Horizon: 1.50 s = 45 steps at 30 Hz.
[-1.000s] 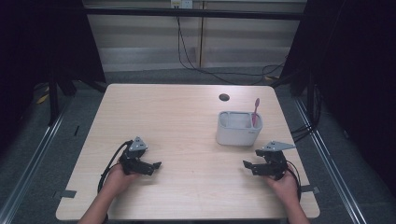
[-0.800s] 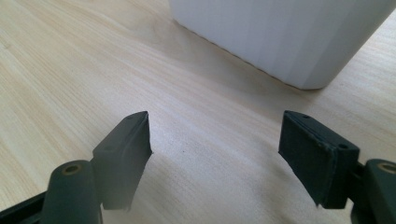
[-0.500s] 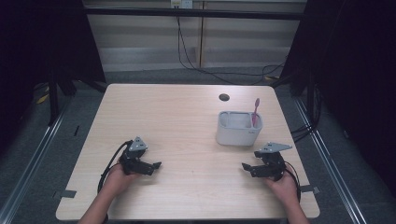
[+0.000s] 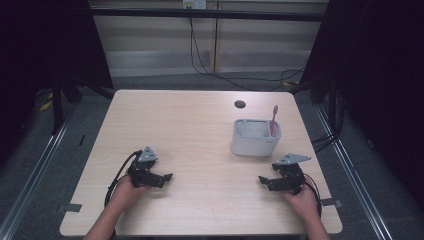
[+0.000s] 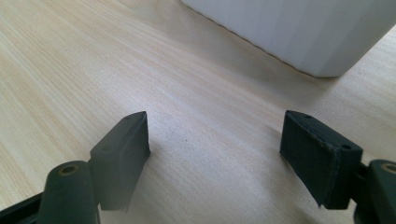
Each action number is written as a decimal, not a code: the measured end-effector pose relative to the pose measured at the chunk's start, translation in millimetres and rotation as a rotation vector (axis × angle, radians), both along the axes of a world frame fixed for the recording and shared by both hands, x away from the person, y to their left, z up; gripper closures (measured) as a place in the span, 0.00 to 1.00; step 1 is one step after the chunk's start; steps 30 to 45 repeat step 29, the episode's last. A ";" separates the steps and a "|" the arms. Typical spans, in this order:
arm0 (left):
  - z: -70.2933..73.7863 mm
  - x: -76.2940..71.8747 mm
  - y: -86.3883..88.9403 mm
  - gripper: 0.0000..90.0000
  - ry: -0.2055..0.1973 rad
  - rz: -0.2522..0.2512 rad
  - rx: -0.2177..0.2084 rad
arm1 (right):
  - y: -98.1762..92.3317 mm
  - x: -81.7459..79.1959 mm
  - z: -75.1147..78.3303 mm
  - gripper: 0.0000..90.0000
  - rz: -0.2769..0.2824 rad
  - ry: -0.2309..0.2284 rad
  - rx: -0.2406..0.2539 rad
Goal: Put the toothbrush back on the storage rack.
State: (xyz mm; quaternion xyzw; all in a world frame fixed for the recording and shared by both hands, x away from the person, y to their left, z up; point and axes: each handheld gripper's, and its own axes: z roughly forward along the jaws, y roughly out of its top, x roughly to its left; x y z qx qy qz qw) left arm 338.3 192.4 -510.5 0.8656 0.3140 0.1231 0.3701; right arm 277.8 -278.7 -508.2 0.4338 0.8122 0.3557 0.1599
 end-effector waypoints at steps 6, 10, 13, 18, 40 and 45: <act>0.0 0.0 0.0 0.10 0.000 0.000 0.000 | -0.1 -0.7 -0.6 0.26 0.007 -0.006 -0.004; 0.0 0.1 0.0 0.10 -0.001 -0.001 0.000 | -0.4 -1.5 -1.7 0.26 0.017 -0.022 -0.014; -0.1 0.1 -0.1 0.10 -0.001 -0.001 -0.001 | -1.6 -2.1 -3.0 0.26 0.026 -0.032 -0.004; -0.1 0.0 0.0 0.10 0.000 0.000 -0.001 | -2.0 -2.1 -3.0 0.25 0.027 -0.030 0.000; -0.1 -0.2 0.0 0.10 0.001 0.001 -0.001 | -1.9 -1.7 -3.2 0.22 0.038 -0.028 -0.004; -0.1 -0.2 0.0 0.10 0.001 0.001 -0.001 | -1.9 -1.7 -3.2 0.22 0.038 -0.028 -0.004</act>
